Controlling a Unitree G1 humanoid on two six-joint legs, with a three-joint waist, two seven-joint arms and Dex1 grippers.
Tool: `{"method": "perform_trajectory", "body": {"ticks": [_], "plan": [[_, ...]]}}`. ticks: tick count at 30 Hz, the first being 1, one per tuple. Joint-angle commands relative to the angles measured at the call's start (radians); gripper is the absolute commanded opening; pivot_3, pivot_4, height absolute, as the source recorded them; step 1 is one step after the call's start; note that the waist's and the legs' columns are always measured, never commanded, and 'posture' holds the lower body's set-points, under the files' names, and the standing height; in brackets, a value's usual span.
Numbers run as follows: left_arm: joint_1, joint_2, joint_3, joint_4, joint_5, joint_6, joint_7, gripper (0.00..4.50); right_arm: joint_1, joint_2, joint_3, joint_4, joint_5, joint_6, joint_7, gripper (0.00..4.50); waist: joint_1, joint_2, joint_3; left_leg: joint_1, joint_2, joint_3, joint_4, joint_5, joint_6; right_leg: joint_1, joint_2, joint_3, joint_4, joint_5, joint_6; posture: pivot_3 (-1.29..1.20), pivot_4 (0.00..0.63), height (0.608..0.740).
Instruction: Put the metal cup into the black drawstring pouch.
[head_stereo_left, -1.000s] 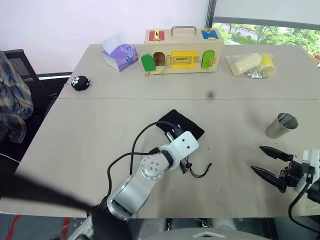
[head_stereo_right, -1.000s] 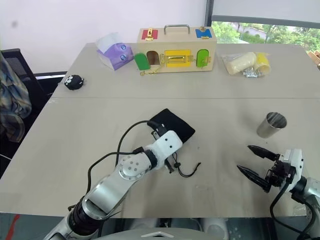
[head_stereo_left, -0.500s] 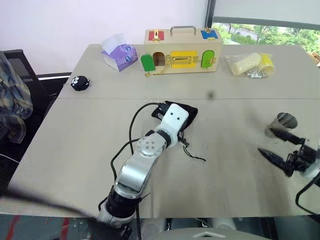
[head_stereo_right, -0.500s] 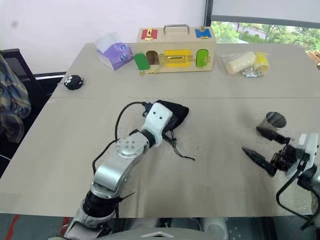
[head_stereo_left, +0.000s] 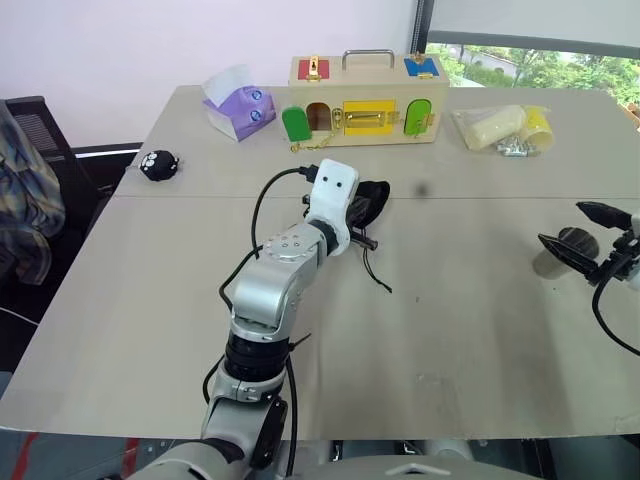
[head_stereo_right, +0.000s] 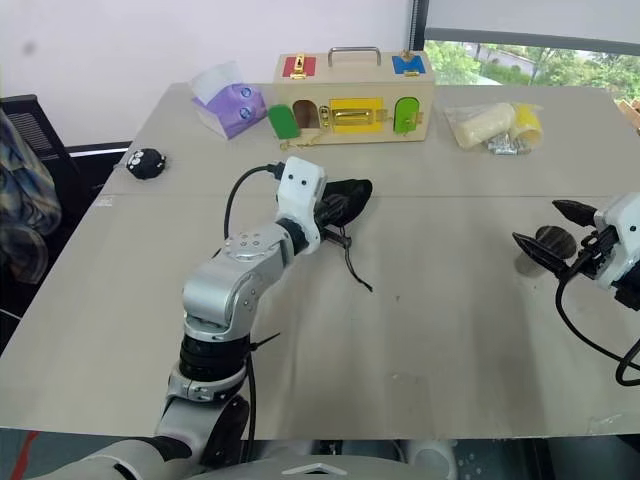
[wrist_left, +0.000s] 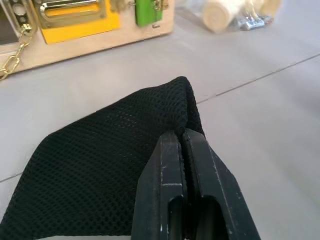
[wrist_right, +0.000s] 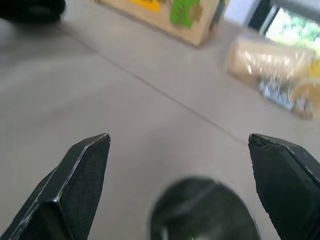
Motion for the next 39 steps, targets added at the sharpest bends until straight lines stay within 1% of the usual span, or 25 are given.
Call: {"method": "perform_trajectory", "body": {"ticks": [1,8,13,16,17,18,19,22,29,32,35,39], "plan": [[-0.017,0.004,0.005,-0.034,-0.015,0.005,0.011,0.06,-0.037,-0.044,-0.011,0.022,-0.020,0.024,0.000,4.50,0.000,0.000,0.000,0.000,0.000,0.000,0.000,0.000,0.000,0.000,0.000,0.000,0.000,0.000,0.000,0.00,0.150,0.740],[-0.017,0.009,0.040,-0.075,-0.050,0.054,0.018,0.06,-0.020,-0.088,0.027,0.029,-0.046,0.101,0.043,4.50,-0.001,0.000,0.000,0.000,0.000,0.000,0.000,0.000,-0.001,0.000,0.000,-0.001,0.000,0.000,0.000,0.00,0.150,0.740],[-0.025,0.034,0.049,-0.081,-0.068,0.068,0.016,0.06,0.008,-0.112,0.057,0.034,-0.077,0.089,0.100,4.50,-0.001,0.000,-0.001,0.002,0.001,-0.002,-0.003,0.001,-0.002,0.005,0.001,-0.003,-0.006,0.001,0.002,0.00,0.150,0.740],[-0.030,0.049,0.053,-0.078,-0.075,0.069,0.015,0.00,0.009,-0.118,0.056,0.036,-0.094,0.070,0.109,3.70,-0.001,0.000,-0.001,0.002,0.001,-0.002,-0.003,0.001,-0.003,0.005,0.002,-0.004,-0.007,0.001,0.002,0.00,0.150,0.740],[-0.031,0.052,0.055,-0.077,-0.077,0.070,0.013,0.00,0.010,-0.118,0.055,0.035,-0.099,0.060,0.112,3.24,0.000,0.000,-0.001,0.002,0.001,-0.002,-0.003,0.001,-0.003,0.005,0.002,-0.005,-0.007,0.001,0.002,0.00,0.150,0.740],[-0.032,0.055,0.055,-0.075,-0.078,0.069,0.013,0.00,0.010,-0.116,0.052,0.035,-0.103,0.050,0.112,2.87,0.000,0.000,-0.001,0.002,0.001,-0.002,-0.003,0.001,-0.003,0.005,0.002,-0.006,-0.008,0.001,0.002,0.00,0.150,0.740],[-0.033,0.058,0.055,-0.074,-0.079,0.069,0.012,0.00,0.008,-0.114,0.048,0.036,-0.105,0.044,0.108,2.77,0.000,0.000,-0.001,0.001,0.001,-0.002,-0.003,0.001,-0.003,0.005,0.002,-0.007,-0.008,0.001,0.002,0.00,0.150,0.740],[-0.032,0.063,0.048,-0.071,-0.083,0.066,0.009,0.00,-0.021,-0.095,0.024,0.054,-0.117,0.015,0.057,2.77,-0.001,0.000,-0.001,0.001,0.001,-0.002,-0.003,0.002,-0.003,0.005,0.001,-0.007,-0.007,0.001,0.002,0.00,0.150,0.740],[-0.035,0.076,0.032,-0.059,-0.094,0.053,0.003,0.00,-0.001,-0.073,-0.011,0.028,-0.084,0.037,0.037,2.77,0.000,0.000,-0.001,0.001,0.001,-0.003,-0.003,0.002,-0.004,0.005,0.002,-0.008,-0.007,0.001,0.002,0.00,0.150,0.740],[-0.043,0.078,0.032,-0.048,-0.100,0.048,0.001,0.00,-0.020,-0.042,-0.037,-0.008,-0.025,0.095,0.015,2.77,-0.001,0.000,-0.001,0.001,0.001,-0.003,-0.003,0.002,-0.004,0.005,0.002,-0.008,-0.007,0.001,0.002,0.00,0.150,0.740],[-0.056,0.065,0.046,-0.041,-0.122,0.058,-0.005,0.00,-0.028,-0.012,-0.024,-0.094,0.026,0.157,-0.004,2.77,-0.001,0.000,-0.001,0.001,0.001,-0.003,-0.003,0.003,-0.005,0.005,0.002,-0.008,-0.007,0.001,0.002,0.00,0.150,0.740],[-0.084,-0.020,0.123,-0.046,-0.219,0.132,-0.012,0.00,-0.081,0.097,0.003,-0.236,0.161,0.309,-0.114,2.77,-0.002,0.000,-0.001,0.001,0.001,-0.003,-0.002,0.003,-0.005,0.005,0.002,-0.008,-0.006,0.001,0.002,0.00,0.150,0.740]]}}
